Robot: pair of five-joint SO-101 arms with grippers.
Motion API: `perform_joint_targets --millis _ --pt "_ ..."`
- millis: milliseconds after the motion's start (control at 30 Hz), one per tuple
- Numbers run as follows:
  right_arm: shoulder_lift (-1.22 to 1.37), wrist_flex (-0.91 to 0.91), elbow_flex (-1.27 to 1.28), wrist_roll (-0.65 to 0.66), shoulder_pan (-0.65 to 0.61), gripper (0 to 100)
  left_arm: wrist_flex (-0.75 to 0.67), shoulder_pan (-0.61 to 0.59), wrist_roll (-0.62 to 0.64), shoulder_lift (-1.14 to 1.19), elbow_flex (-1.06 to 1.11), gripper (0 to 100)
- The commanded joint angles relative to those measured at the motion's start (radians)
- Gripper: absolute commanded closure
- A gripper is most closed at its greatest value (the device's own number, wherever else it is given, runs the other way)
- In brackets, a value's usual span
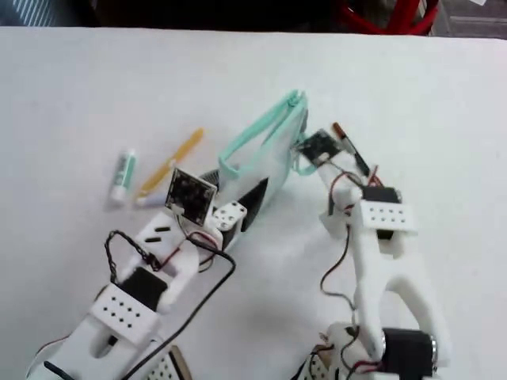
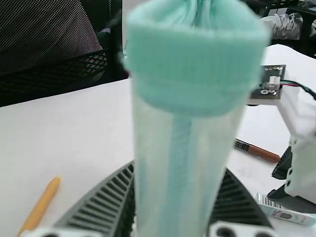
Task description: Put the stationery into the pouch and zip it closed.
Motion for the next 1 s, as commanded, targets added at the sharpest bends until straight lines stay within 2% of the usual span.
perform_joint_targets --millis 0,100,467,700,967 --pt "0.071 0.007 -0.075 0.037 0.041 83.6 -0.015 -0.035 0.003 -0.012 -0.009 81" --pt "0.137 0.007 -0.089 0.097 0.019 83.6 -0.017 -0.036 0.003 -0.012 -0.009 81" --pt "0.171 -0.004 -0.095 0.098 -0.053 83.7 -0.017 -0.035 0.003 -0.012 -0.009 81" --pt "0.142 0.021 -0.104 0.098 -0.056 83.7 -0.017 -0.033 0.003 -0.012 -0.009 81" --pt "0.260 -0.039 -0.112 0.104 -0.038 85.5 -0.017 -0.031 0.003 -0.012 -0.009 81"
